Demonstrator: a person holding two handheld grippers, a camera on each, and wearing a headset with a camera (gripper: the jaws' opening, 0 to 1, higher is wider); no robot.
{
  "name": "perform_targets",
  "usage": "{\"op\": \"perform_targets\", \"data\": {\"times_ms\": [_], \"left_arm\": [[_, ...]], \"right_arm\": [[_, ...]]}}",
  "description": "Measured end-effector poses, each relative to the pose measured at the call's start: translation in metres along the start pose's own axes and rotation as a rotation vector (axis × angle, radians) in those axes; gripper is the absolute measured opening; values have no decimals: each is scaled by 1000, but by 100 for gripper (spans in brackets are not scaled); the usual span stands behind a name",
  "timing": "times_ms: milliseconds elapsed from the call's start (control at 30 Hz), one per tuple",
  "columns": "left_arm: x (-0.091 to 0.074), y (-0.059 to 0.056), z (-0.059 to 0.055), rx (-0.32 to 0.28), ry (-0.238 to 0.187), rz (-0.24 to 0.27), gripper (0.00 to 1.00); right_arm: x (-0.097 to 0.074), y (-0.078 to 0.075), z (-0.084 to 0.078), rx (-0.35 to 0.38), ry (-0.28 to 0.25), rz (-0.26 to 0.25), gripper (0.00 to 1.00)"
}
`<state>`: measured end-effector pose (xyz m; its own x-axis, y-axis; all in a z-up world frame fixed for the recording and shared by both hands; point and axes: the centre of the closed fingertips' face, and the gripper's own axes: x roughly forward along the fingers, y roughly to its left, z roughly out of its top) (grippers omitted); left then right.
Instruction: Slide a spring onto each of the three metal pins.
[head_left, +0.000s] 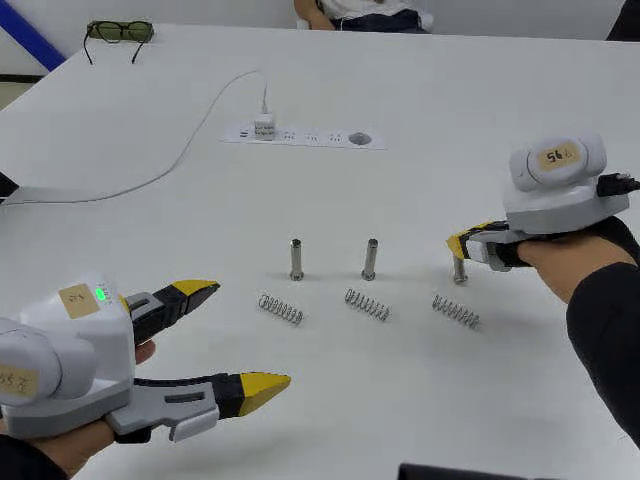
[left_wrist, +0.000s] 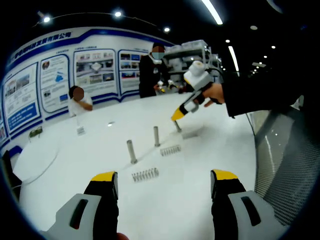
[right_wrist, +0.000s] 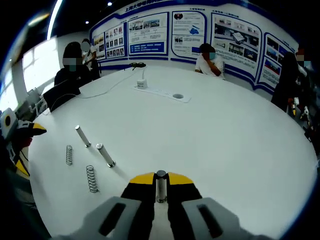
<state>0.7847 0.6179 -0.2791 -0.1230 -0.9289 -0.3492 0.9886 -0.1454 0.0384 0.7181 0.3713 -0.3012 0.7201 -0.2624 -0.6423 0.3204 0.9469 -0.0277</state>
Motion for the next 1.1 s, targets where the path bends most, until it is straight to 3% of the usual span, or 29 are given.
{"op": "perform_targets", "data": {"times_ms": [600, 1100], "left_arm": [[1, -4, 8, 17, -10, -5, 77], [-1, -6, 10, 22, -13, 2, 77]], "right_arm": [[-16, 0, -11, -48, -8, -5, 9], [-19, 4, -8, -73, -21, 6, 12]]}}
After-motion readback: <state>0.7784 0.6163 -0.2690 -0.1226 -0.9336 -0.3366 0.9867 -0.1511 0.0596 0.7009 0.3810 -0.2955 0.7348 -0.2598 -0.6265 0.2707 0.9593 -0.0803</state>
